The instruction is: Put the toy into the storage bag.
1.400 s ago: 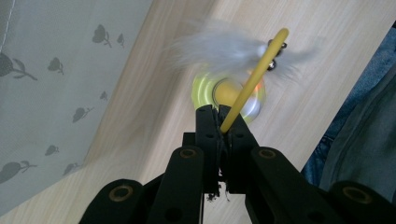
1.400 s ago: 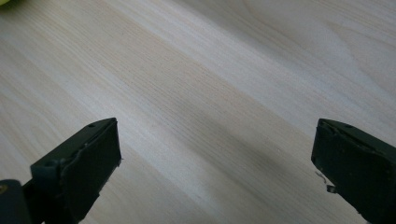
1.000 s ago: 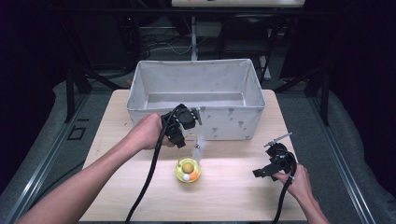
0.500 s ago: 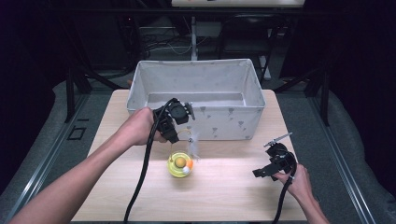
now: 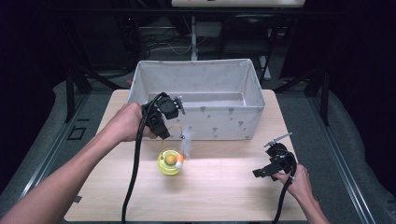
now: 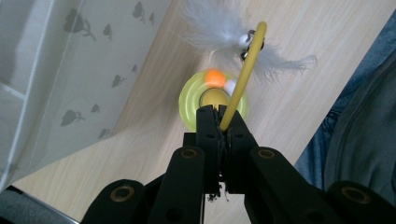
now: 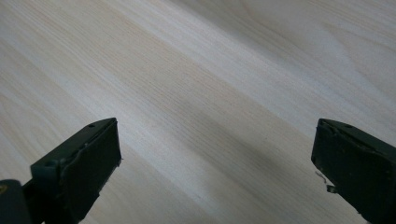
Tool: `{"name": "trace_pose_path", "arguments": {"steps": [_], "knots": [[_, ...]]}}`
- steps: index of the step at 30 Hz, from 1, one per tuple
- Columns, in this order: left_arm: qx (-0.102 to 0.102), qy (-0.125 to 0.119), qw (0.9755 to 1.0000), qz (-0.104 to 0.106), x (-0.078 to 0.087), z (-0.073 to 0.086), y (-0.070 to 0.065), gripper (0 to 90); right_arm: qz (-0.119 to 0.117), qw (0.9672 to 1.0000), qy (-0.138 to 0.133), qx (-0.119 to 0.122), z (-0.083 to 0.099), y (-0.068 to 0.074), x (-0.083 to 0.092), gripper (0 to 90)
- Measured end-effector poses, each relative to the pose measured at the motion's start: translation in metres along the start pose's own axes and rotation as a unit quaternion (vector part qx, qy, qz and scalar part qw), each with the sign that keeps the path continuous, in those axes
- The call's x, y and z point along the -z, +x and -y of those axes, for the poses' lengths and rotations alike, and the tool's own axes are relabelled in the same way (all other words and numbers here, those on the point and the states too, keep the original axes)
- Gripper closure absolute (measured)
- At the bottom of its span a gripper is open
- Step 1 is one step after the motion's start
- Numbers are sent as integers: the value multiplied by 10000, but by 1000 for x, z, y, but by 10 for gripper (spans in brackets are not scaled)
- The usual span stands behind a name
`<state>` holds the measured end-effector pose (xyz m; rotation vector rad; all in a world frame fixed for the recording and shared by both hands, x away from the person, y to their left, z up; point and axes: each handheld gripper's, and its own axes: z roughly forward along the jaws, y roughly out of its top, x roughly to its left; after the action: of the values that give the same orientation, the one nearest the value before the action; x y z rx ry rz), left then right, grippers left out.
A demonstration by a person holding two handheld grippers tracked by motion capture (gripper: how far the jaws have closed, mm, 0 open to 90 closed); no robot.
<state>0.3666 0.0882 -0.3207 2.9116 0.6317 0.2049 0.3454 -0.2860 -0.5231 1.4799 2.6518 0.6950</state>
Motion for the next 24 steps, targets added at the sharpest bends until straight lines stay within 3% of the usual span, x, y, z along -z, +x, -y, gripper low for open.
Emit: {"name": "trace_pose_path", "arguments": {"steps": [10,24], "knots": [[162,-178,9996,-126,25,11,7,877,-12,10000,21,17,0,-1,0,0],[356,-215,9986,-326,52,22,20,877,25,10000,87,42,0,-1,0,1]]}}
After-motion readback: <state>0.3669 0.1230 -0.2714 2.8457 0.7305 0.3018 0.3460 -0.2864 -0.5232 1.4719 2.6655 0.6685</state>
